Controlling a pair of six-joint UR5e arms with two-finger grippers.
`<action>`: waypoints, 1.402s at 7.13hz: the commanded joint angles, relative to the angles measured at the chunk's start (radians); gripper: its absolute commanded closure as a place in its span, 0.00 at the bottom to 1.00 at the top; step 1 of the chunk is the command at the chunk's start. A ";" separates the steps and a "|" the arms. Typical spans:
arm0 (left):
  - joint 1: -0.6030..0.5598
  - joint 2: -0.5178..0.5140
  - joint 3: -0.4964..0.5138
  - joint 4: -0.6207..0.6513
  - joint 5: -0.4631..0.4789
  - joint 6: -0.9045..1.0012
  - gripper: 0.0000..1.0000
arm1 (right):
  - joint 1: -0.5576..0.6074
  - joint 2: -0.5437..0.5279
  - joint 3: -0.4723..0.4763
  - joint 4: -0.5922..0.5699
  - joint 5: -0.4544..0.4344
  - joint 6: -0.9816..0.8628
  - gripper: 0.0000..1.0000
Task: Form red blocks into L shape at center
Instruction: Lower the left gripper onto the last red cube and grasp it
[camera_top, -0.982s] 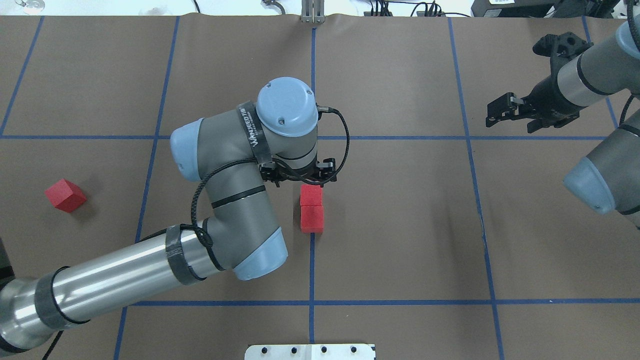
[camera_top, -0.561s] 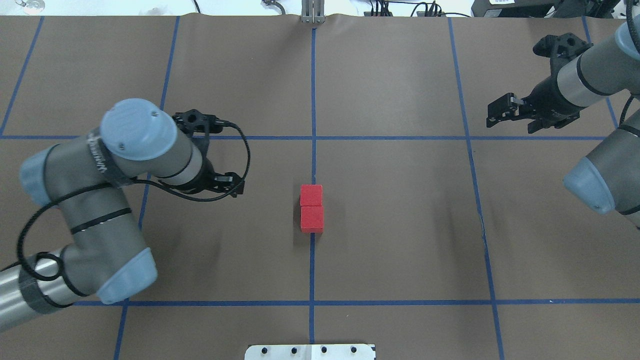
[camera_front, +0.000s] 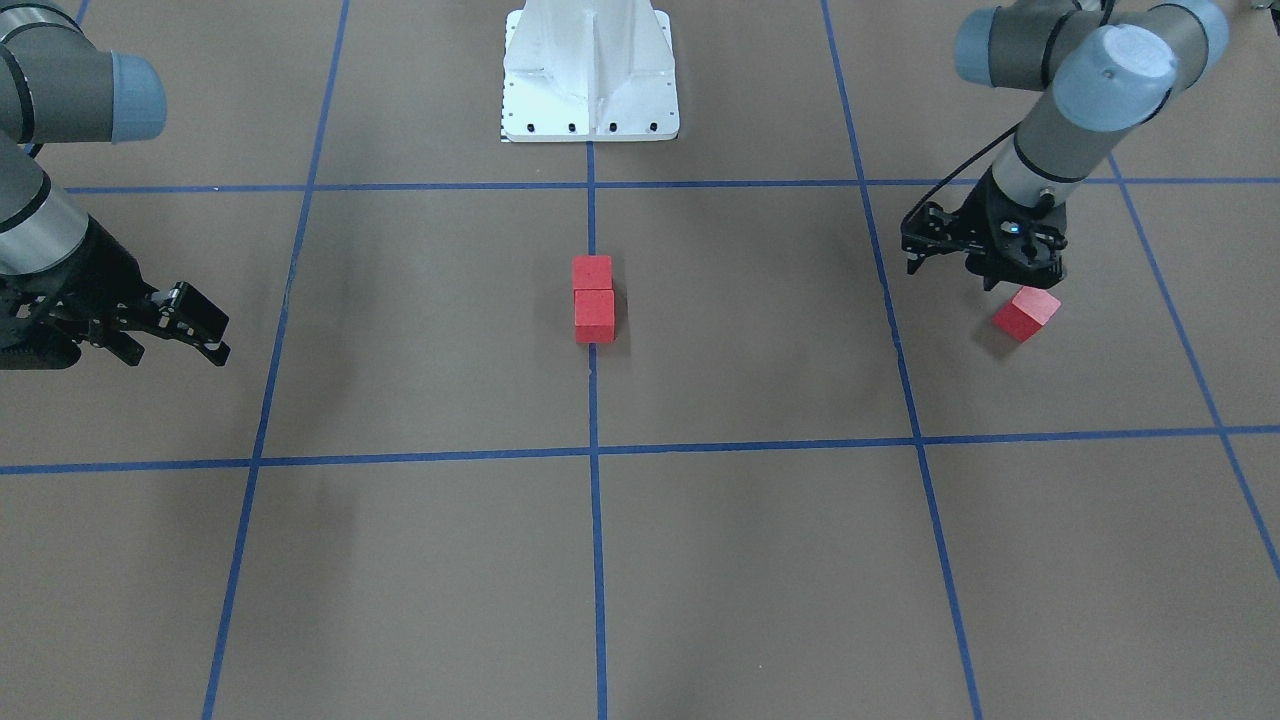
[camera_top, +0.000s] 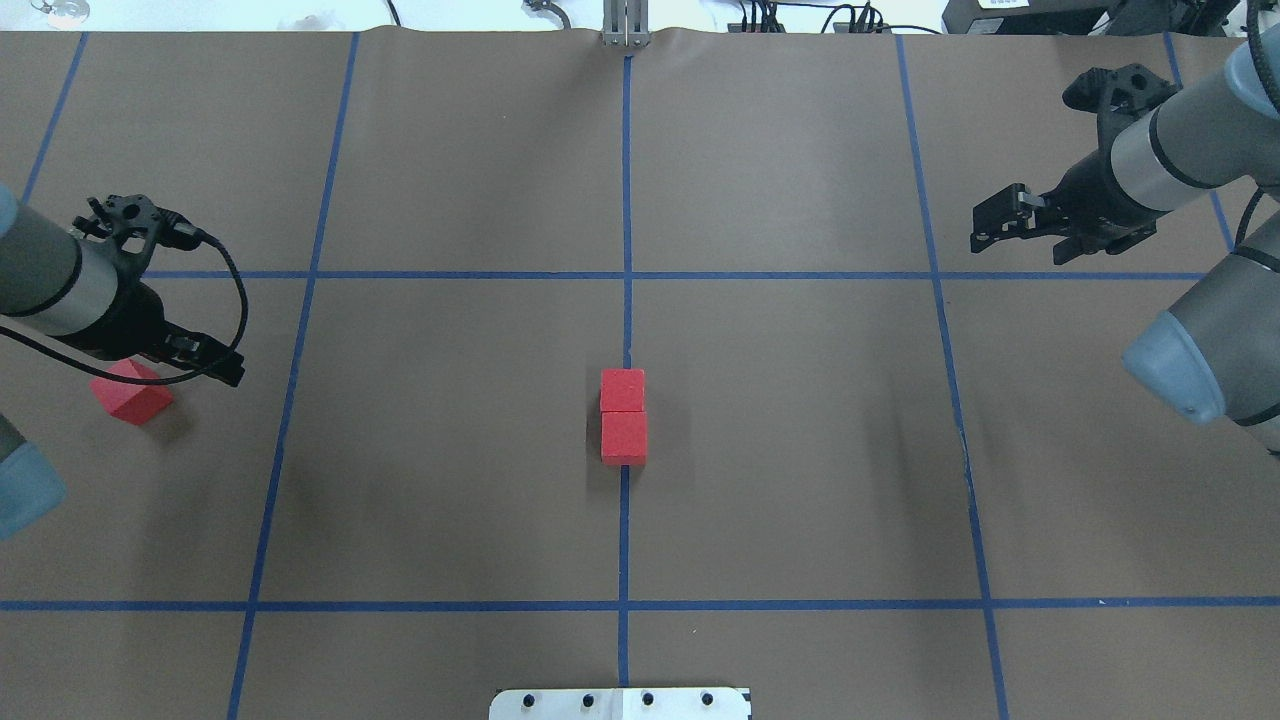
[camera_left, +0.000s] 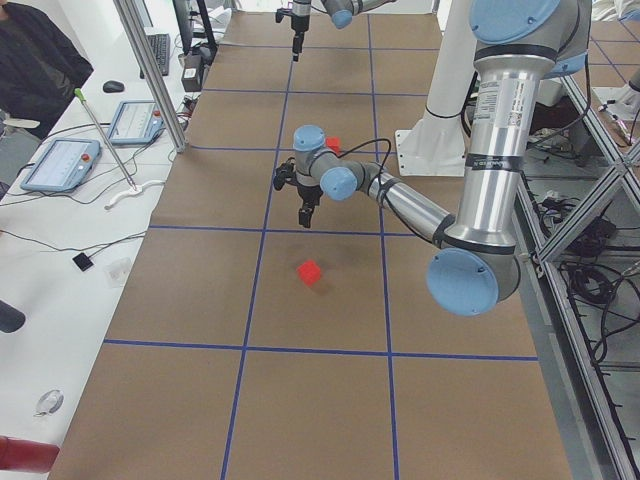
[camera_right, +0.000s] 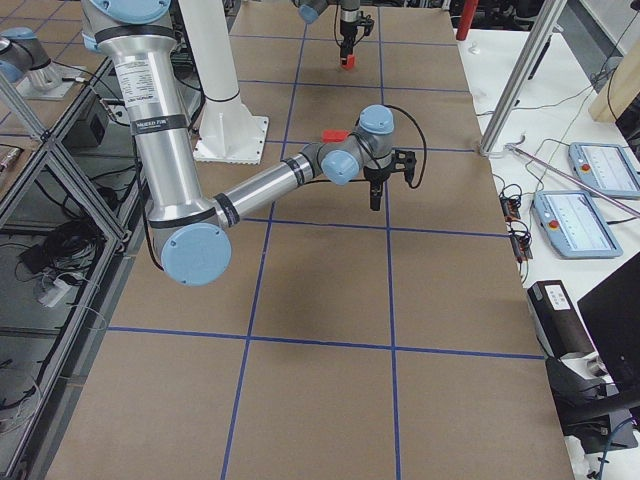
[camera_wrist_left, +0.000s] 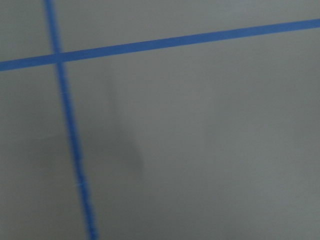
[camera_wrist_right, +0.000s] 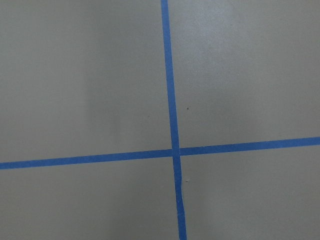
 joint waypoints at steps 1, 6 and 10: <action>-0.042 0.052 0.026 -0.018 -0.014 0.234 0.01 | 0.000 0.002 0.005 0.002 0.000 0.001 0.00; -0.042 0.092 0.078 -0.061 -0.028 0.376 0.01 | 0.000 0.003 -0.003 0.000 0.000 0.000 0.00; -0.044 0.087 0.139 -0.124 -0.016 0.459 0.01 | 0.000 0.003 -0.003 0.000 0.000 0.001 0.00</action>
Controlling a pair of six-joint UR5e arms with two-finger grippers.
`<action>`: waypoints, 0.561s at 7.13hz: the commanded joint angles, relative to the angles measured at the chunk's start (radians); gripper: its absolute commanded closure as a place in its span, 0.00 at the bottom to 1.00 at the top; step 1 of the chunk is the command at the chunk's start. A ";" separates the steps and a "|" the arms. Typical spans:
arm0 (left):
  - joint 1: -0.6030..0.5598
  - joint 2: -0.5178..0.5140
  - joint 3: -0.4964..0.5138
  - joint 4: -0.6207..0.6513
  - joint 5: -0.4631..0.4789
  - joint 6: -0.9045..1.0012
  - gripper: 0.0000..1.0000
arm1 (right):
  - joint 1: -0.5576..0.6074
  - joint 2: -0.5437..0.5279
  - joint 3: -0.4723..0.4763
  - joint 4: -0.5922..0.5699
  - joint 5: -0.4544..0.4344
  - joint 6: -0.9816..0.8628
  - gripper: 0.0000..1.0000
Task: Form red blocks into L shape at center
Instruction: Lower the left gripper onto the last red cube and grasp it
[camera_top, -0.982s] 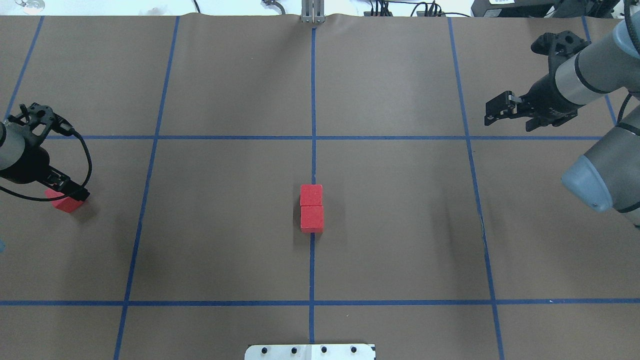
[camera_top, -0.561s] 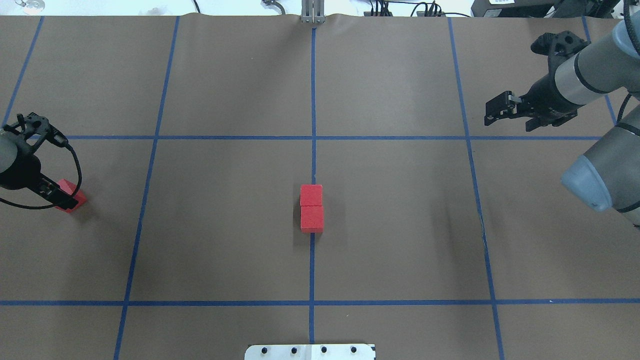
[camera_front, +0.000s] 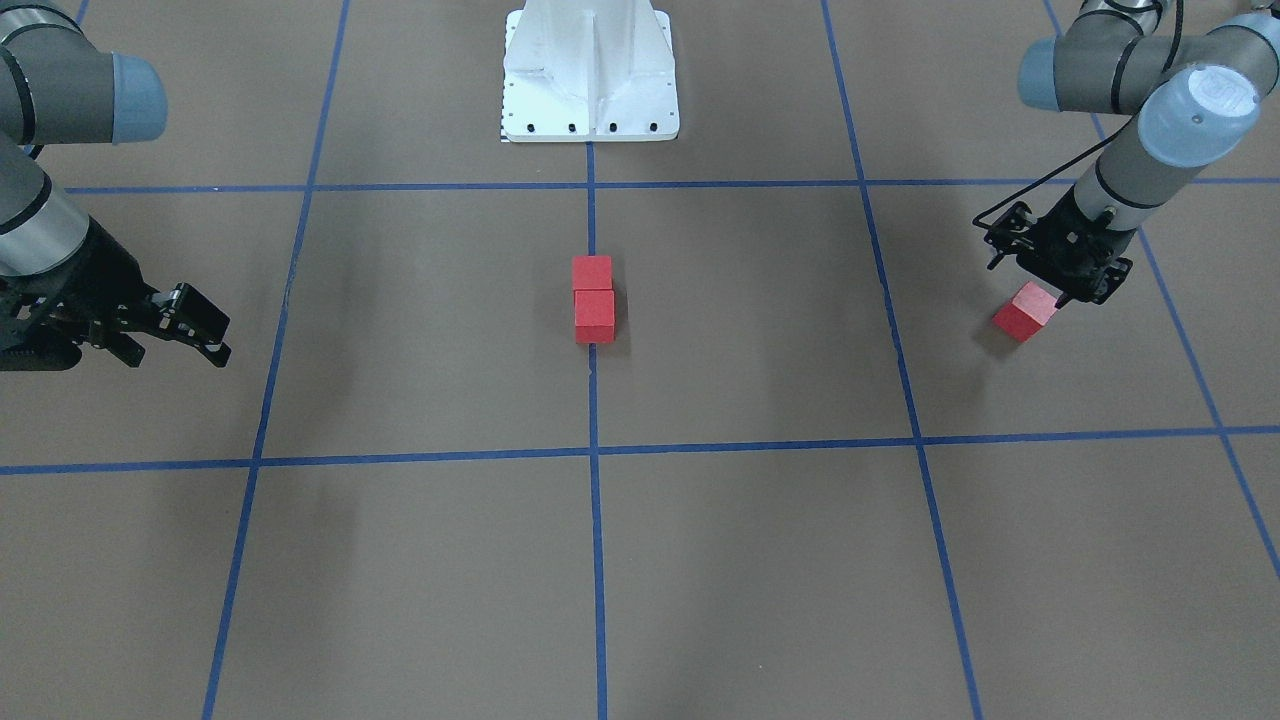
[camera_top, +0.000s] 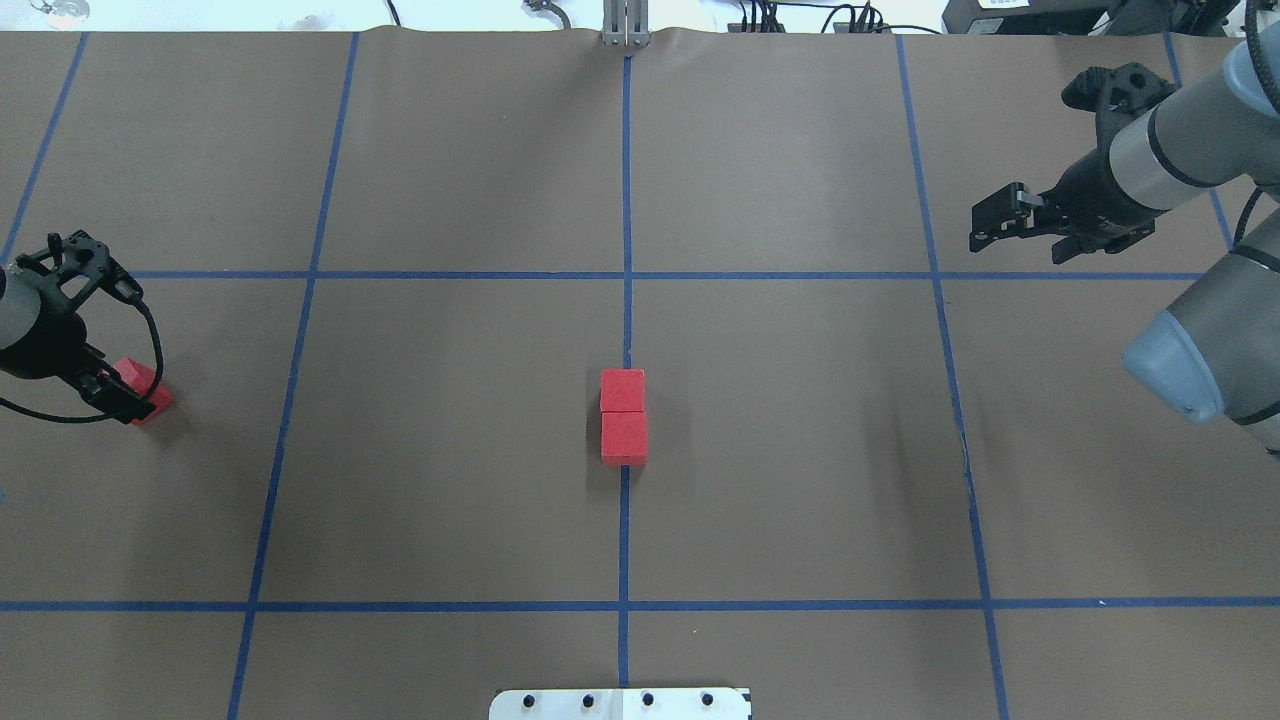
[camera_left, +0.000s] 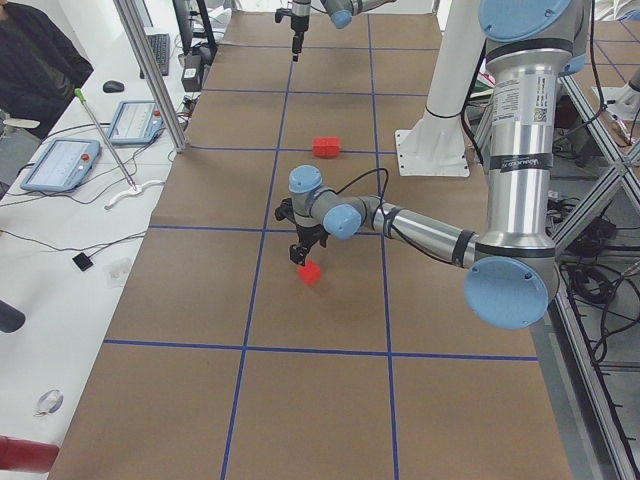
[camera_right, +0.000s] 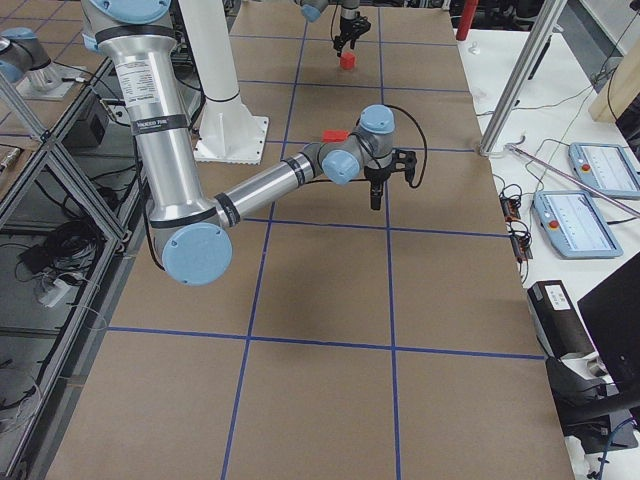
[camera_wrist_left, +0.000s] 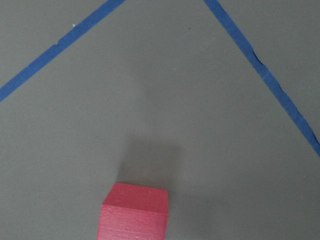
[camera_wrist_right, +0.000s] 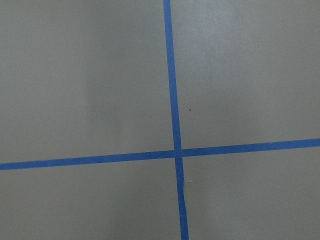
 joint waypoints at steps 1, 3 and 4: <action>-0.001 0.000 0.048 -0.066 0.003 0.007 0.01 | 0.000 0.000 0.002 0.000 0.000 0.001 0.00; 0.000 -0.004 0.069 -0.069 0.003 0.007 0.01 | 0.000 0.002 0.007 0.001 0.000 0.008 0.00; 0.000 -0.006 0.072 -0.069 0.003 0.007 0.01 | 0.000 0.008 0.007 0.001 0.000 0.008 0.00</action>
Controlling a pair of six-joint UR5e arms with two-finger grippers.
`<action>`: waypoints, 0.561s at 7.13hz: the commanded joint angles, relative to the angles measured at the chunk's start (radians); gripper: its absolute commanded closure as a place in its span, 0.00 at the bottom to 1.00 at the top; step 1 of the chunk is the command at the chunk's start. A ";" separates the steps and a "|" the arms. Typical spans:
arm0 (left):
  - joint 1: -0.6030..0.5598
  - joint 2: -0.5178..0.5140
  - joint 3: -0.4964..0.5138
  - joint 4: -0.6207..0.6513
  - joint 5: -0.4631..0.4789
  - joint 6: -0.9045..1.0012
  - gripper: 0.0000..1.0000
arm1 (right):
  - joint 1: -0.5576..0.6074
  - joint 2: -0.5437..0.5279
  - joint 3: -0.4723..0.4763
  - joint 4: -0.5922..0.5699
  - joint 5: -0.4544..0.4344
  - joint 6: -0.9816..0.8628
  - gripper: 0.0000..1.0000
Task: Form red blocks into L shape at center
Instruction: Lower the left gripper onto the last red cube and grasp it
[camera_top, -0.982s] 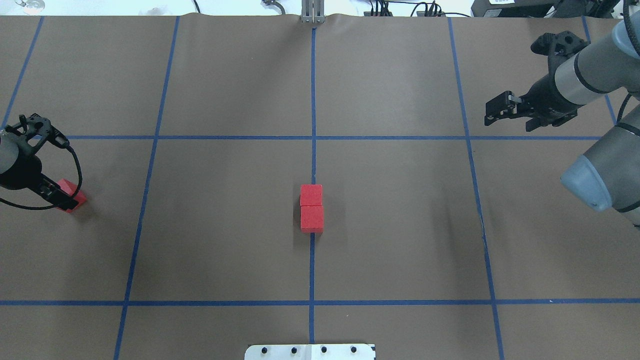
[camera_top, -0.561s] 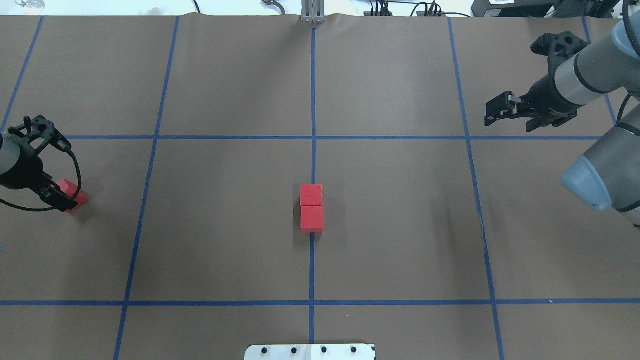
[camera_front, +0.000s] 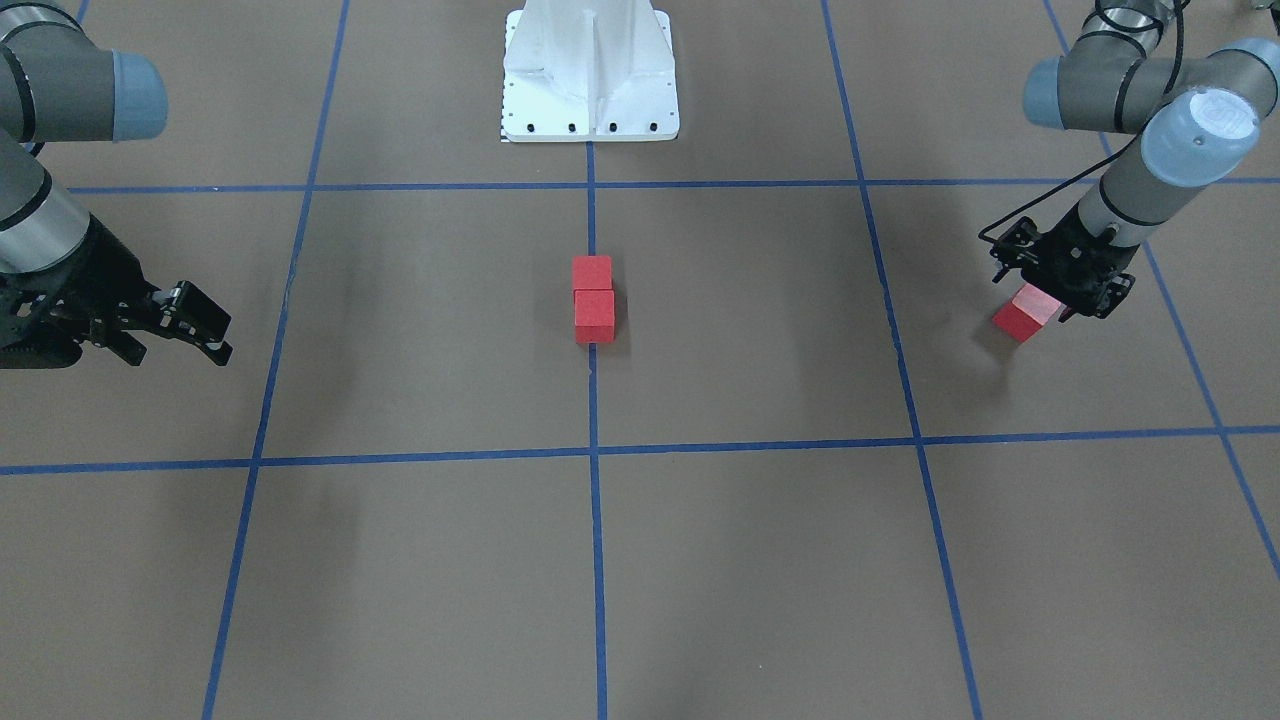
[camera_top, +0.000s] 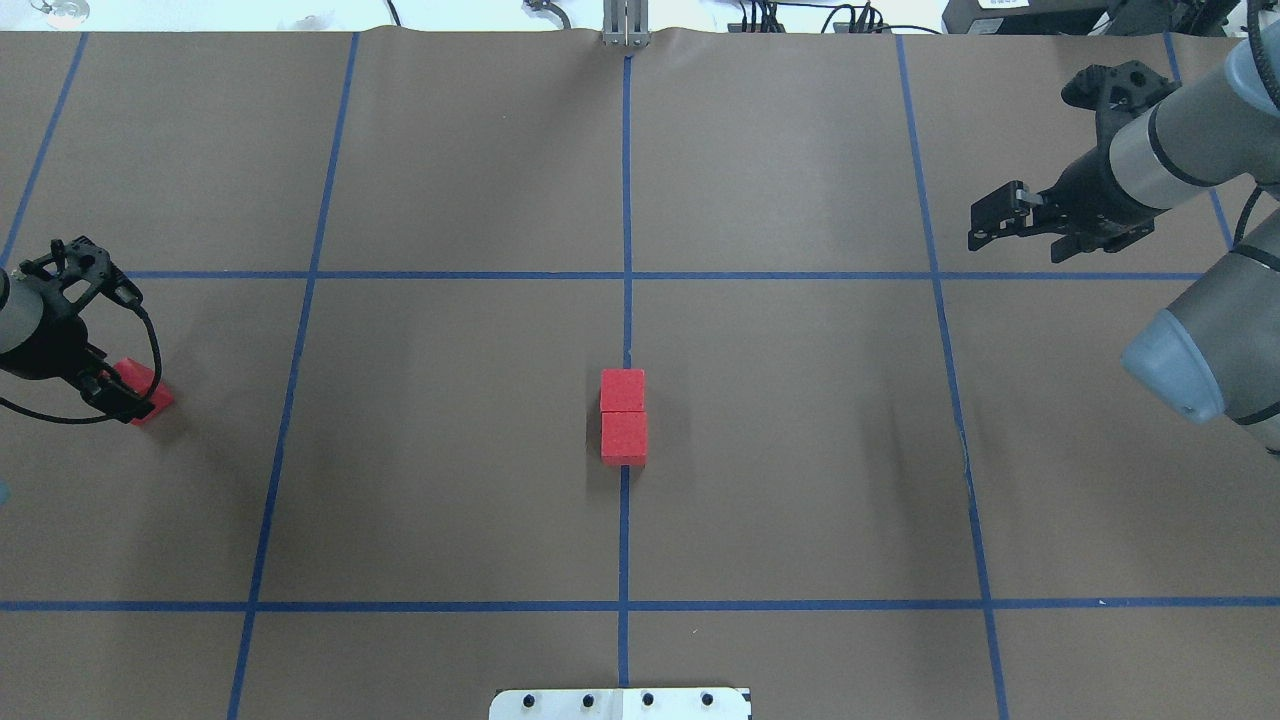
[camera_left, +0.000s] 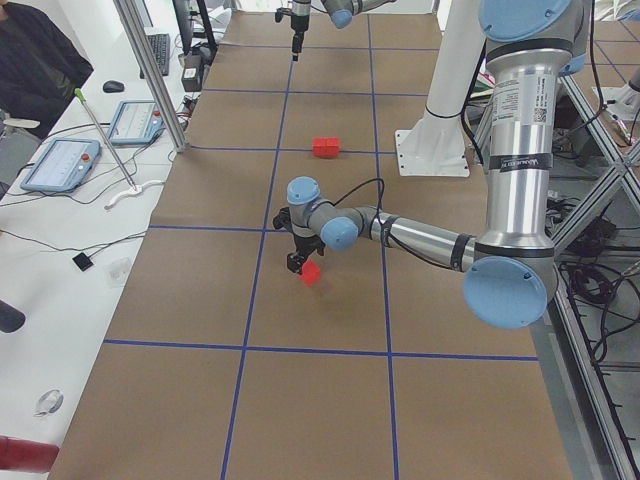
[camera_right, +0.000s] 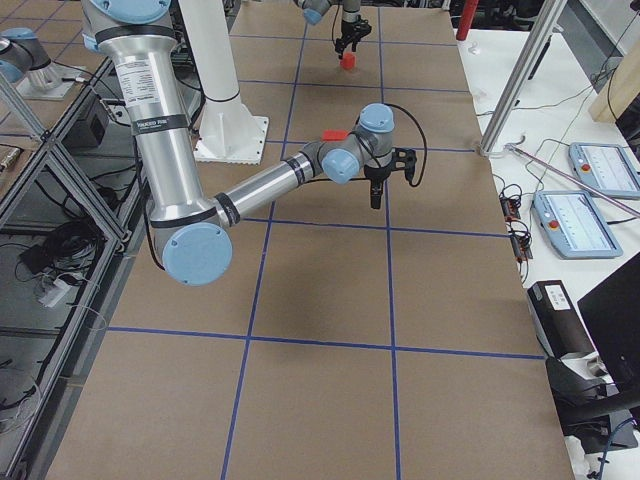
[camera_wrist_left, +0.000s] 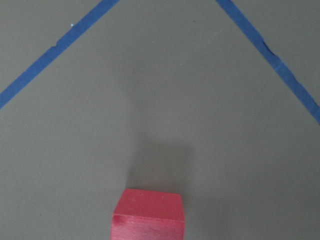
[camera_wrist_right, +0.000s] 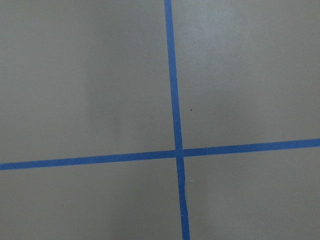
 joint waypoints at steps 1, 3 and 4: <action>0.001 -0.008 0.017 -0.002 0.002 0.001 0.01 | 0.000 0.008 0.001 0.001 0.000 0.001 0.00; -0.002 -0.027 0.038 -0.002 0.002 0.001 0.01 | 0.000 0.010 -0.002 0.001 -0.002 0.003 0.00; -0.002 -0.028 0.040 -0.002 0.002 0.001 0.01 | 0.000 0.011 -0.005 0.001 -0.002 0.003 0.00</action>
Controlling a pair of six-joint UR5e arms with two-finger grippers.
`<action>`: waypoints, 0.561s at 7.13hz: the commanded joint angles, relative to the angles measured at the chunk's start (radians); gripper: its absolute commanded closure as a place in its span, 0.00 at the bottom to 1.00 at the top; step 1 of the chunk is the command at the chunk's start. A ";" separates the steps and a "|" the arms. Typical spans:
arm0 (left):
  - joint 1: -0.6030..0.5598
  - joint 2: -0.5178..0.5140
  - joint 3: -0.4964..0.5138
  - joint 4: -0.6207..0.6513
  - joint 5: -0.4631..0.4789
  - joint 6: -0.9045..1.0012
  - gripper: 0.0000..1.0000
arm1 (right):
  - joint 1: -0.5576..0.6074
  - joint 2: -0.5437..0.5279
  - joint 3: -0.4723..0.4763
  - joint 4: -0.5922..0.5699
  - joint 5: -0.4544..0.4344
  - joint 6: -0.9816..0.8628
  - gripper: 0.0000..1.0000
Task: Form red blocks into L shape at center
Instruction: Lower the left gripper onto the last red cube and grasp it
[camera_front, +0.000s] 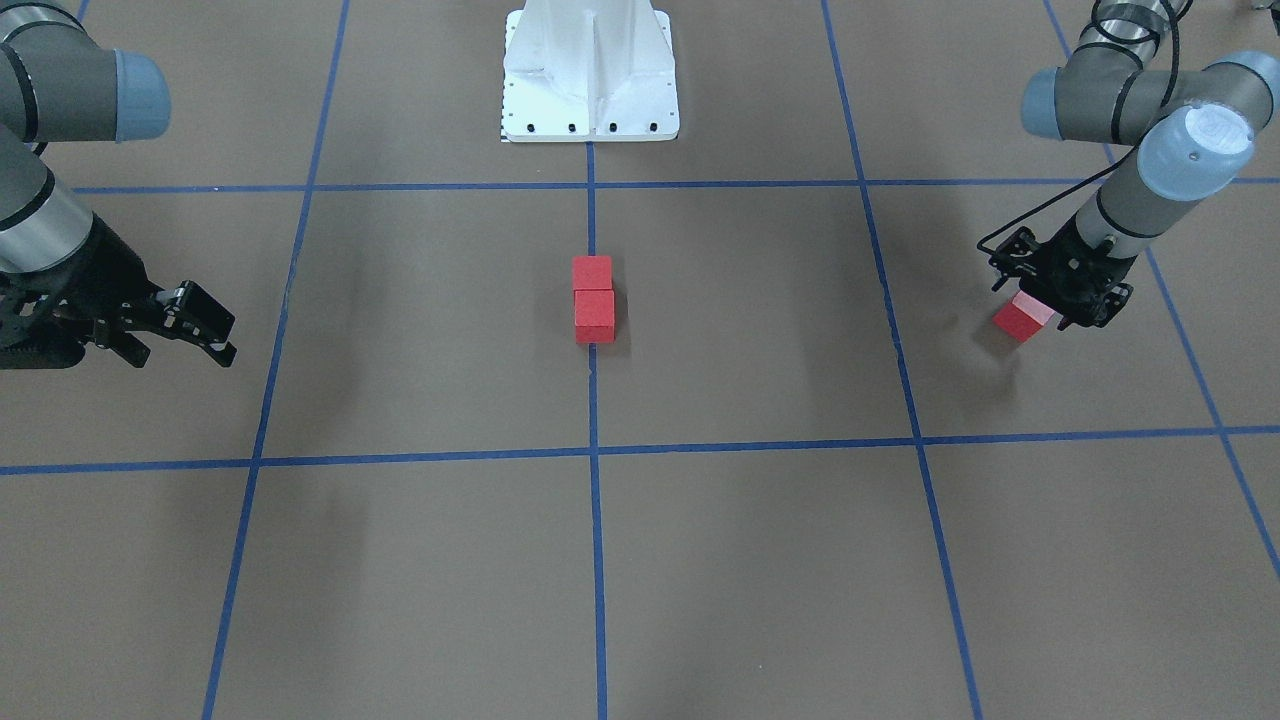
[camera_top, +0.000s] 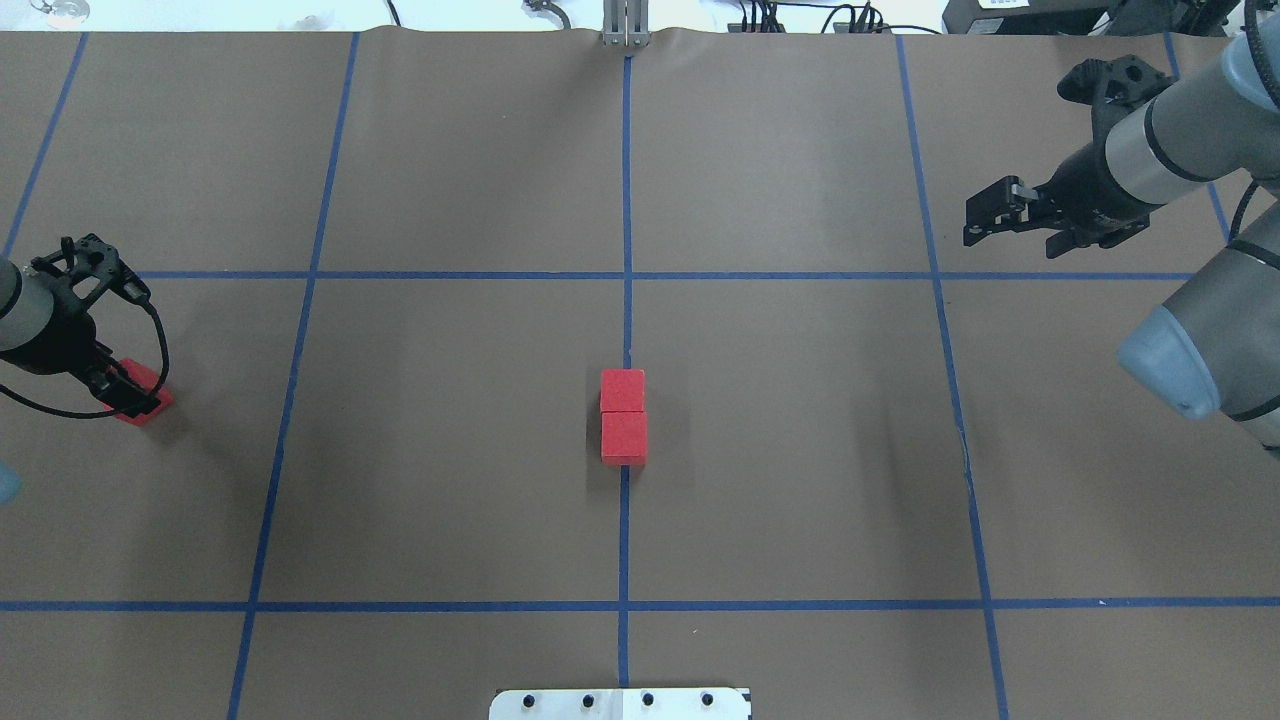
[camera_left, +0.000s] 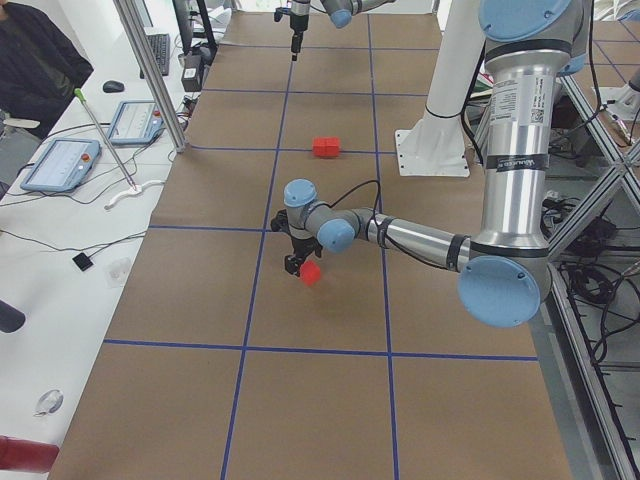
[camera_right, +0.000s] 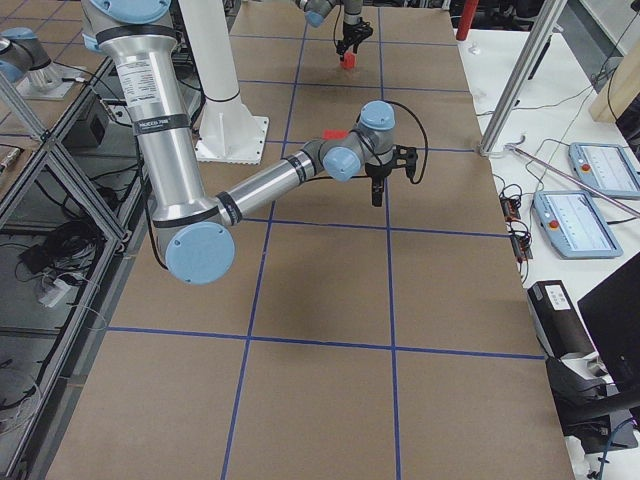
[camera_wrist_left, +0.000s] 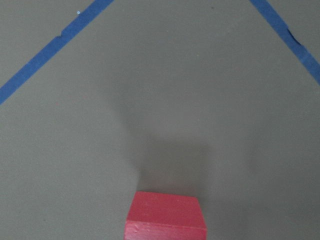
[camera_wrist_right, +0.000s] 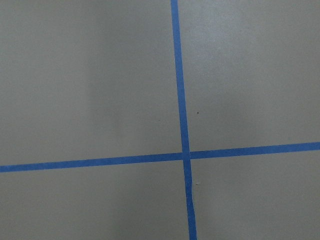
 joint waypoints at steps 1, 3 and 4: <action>-0.001 -0.004 0.024 -0.014 0.000 0.000 0.01 | 0.000 0.001 -0.004 -0.002 0.000 0.000 0.00; -0.001 -0.006 0.050 -0.049 0.000 -0.002 0.02 | 0.000 0.001 -0.004 -0.002 0.000 0.000 0.00; -0.001 -0.007 0.056 -0.049 0.000 -0.002 0.03 | 0.000 0.001 -0.004 -0.002 0.000 0.000 0.00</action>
